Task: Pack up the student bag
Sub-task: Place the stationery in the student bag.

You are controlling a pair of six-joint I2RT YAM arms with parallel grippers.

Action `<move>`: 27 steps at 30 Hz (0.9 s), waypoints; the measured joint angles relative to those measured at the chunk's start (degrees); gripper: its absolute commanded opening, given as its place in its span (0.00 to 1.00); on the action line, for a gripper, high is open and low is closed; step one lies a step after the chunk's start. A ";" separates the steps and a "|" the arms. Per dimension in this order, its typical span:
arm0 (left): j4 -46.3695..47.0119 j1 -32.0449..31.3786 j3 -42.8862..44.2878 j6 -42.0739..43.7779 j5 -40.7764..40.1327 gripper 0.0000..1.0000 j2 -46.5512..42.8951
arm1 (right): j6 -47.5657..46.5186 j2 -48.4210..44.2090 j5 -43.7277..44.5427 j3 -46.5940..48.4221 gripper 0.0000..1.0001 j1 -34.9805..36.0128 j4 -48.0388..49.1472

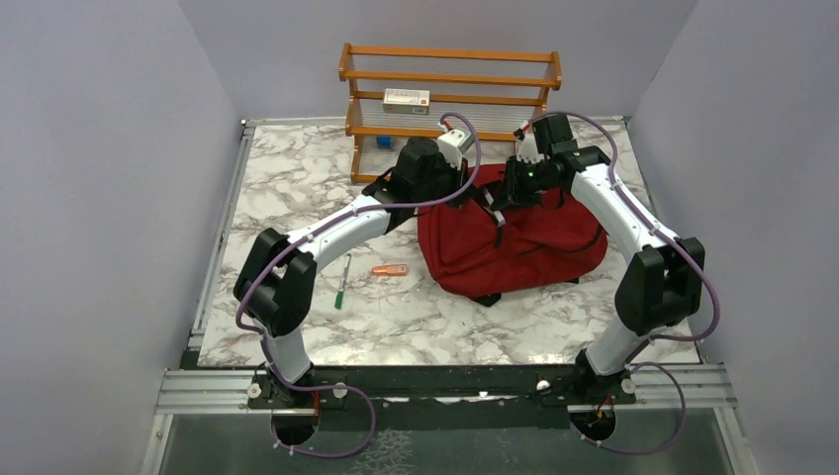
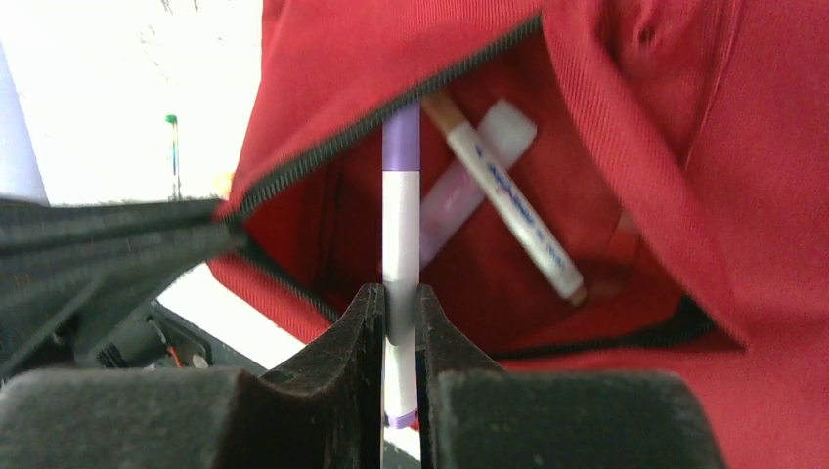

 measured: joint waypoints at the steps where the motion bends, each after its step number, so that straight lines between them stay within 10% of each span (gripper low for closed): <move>1: 0.00 -0.04 0.00 0.04 0.00 0.00 0.00 | 0.04 0.83 -0.09 0.55 0.20 0.00 0.79; 9: 0.00 -0.66 0.00 0.85 -0.20 0.00 0.00 | 1.25 2.08 0.15 0.81 0.41 0.00 9.09; 27: -0.63 -0.83 0.00 1.01 -1.79 0.00 0.00 | 1.53 -32.52 4.70 -24.68 0.41 0.02 16.00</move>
